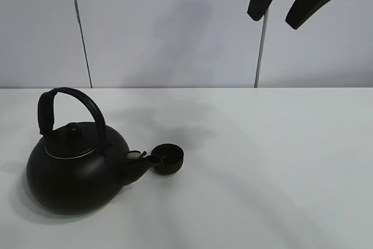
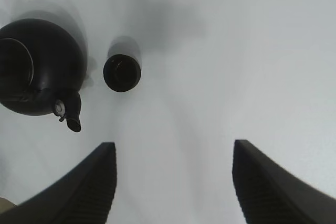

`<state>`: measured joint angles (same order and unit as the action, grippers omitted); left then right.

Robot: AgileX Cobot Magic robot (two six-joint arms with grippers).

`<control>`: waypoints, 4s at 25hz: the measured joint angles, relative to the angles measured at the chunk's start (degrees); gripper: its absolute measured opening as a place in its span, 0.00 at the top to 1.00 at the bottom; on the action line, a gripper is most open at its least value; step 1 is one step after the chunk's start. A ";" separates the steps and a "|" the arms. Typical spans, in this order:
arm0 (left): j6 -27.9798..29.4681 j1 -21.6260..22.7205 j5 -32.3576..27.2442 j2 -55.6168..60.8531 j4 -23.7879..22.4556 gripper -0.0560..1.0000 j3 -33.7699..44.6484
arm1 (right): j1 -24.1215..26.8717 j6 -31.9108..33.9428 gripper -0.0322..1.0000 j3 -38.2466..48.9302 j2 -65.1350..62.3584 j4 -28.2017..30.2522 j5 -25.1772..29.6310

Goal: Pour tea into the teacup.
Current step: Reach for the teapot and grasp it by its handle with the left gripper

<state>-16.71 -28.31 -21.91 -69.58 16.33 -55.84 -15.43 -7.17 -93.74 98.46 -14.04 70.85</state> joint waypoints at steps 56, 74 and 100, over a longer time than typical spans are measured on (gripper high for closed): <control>10.65 0.00 86.74 -25.30 -6.09 0.53 47.14 | 0.00 0.00 0.54 0.00 0.00 1.20 -0.06; 10.46 0.00 87.67 -31.79 -8.62 0.53 40.08 | 0.00 0.00 0.54 0.00 0.00 1.25 0.05; 6.49 0.06 87.95 -35.91 -4.37 0.63 38.34 | 0.00 0.00 0.54 0.00 0.00 1.25 -0.06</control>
<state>-10.22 -28.25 66.03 -105.49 11.96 -17.51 -15.43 -7.17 -93.74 98.46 -12.80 70.80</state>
